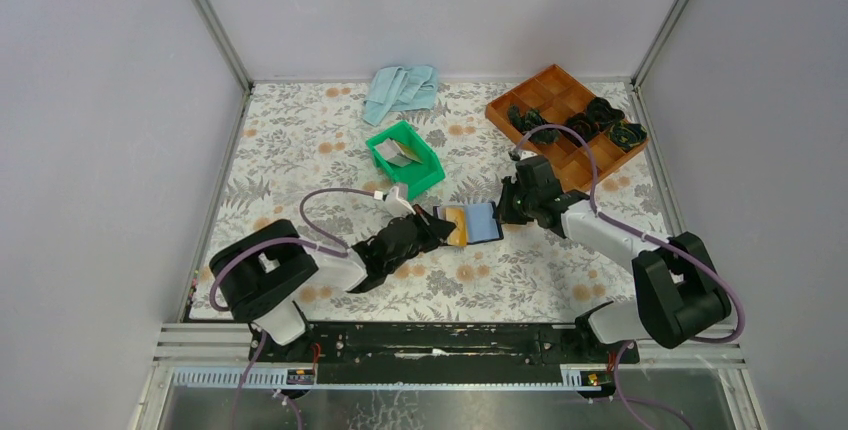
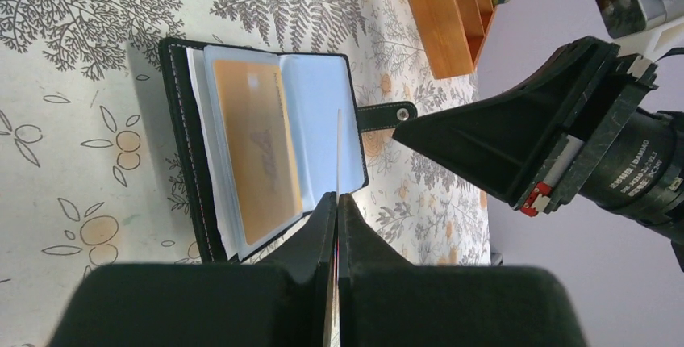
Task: Put the credit cards into the card holder
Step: Insert the credit card into the card holder.
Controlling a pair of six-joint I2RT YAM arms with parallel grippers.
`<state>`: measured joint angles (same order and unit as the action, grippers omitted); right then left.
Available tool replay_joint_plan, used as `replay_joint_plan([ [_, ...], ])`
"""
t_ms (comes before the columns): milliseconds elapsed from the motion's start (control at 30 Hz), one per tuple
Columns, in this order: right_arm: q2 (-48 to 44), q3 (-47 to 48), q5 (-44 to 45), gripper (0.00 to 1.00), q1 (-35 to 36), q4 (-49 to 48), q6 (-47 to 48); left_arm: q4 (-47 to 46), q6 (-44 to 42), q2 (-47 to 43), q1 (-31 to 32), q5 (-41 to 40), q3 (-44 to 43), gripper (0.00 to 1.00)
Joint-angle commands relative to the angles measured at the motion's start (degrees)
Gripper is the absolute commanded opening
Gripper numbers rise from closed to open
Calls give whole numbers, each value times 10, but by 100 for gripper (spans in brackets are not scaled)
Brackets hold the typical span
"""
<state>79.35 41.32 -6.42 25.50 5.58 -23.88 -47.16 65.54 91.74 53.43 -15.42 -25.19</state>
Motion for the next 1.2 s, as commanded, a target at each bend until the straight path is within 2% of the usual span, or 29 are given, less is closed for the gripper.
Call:
replay_joint_plan([
  [0,14,1,29,0,-4,-27,-5,-38,21,23,11,-63,-27,0],
  [467,63,6,24,0,-17,-49,-6,-11,50,65,26,-121,-59,0],
  [1167,91,14,18,0,-27,-57,-4,7,50,106,26,-134,-75,0],
])
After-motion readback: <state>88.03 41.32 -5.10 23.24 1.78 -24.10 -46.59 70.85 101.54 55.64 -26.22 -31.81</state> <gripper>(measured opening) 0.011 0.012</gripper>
